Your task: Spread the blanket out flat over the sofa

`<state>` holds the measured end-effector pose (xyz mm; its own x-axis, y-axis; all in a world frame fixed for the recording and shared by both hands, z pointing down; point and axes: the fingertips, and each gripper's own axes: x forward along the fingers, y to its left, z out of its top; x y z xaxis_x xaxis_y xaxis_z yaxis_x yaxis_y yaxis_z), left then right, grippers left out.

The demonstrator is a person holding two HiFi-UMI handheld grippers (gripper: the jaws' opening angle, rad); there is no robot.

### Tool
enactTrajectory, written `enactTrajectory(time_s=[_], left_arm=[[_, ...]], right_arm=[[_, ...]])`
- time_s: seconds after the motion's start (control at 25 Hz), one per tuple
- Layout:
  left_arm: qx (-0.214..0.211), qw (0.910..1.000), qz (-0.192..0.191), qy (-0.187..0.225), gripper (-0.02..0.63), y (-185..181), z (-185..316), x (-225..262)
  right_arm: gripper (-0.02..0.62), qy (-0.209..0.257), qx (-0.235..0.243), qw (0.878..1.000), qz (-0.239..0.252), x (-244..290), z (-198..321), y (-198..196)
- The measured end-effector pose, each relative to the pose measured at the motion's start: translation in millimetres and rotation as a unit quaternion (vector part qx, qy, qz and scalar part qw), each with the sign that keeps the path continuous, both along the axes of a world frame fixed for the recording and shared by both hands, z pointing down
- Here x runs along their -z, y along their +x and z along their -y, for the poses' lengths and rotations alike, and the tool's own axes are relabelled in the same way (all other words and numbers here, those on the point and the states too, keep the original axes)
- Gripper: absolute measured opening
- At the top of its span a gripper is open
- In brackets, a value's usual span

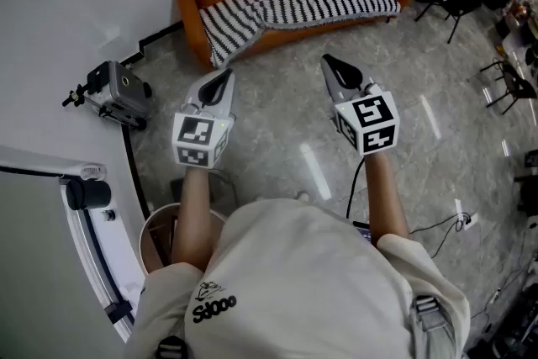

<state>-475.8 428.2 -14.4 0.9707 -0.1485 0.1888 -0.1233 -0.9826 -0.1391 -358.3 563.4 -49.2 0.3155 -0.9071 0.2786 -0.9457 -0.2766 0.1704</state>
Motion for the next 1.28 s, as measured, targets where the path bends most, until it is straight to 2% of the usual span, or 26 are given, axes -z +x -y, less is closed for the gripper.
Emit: enactTrajectory(time_s=[0.56,1.28], left_arm=[[0.001,0.9998,0.016,-0.007,0.009,24,-17,-16],[0.067,0.9967,0.044,-0.014,0.009,47,-66,-54]], right_arm=[[0.003,0.003,-0.009,1.000,0.021,-12,-19,31],[0.003,-0.041,0.076,0.996,0.024,-60,-50,54]])
